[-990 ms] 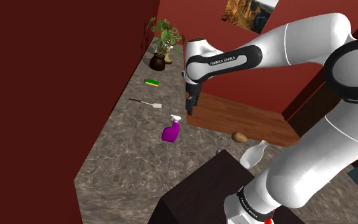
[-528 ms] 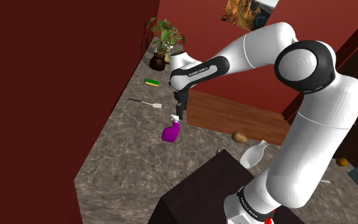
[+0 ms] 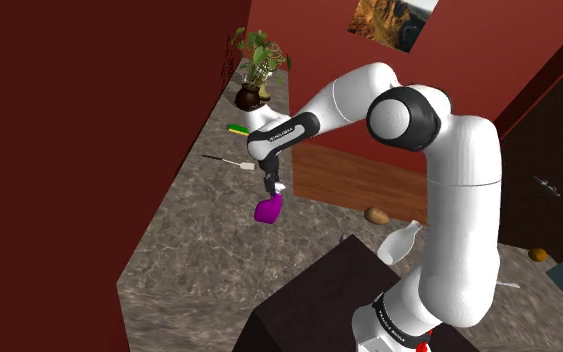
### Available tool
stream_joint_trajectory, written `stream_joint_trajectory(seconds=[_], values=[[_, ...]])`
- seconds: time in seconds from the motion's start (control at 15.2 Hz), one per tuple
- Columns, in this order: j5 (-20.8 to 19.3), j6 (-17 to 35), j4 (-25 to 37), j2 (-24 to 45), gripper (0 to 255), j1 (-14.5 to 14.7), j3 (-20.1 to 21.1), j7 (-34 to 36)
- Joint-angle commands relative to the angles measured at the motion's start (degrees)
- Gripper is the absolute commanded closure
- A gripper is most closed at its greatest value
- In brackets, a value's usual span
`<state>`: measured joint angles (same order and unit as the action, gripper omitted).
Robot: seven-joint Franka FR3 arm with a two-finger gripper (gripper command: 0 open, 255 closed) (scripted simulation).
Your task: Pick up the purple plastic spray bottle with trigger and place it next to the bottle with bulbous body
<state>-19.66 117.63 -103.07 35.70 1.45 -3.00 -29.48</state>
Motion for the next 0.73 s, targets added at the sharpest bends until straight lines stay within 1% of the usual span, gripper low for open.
stream_joint_trajectory(seconds=[0.0,0.33,0.66], values=[[-0.9,-0.4,4.8,5.4,0,0.4,0.0,-1.0],[-2.8,-2.3,17.0,17.8,0,1.1,-0.1,-4.2],[-3.4,0.6,15.6,19.2,0,0.5,-0.6,-3.8]])
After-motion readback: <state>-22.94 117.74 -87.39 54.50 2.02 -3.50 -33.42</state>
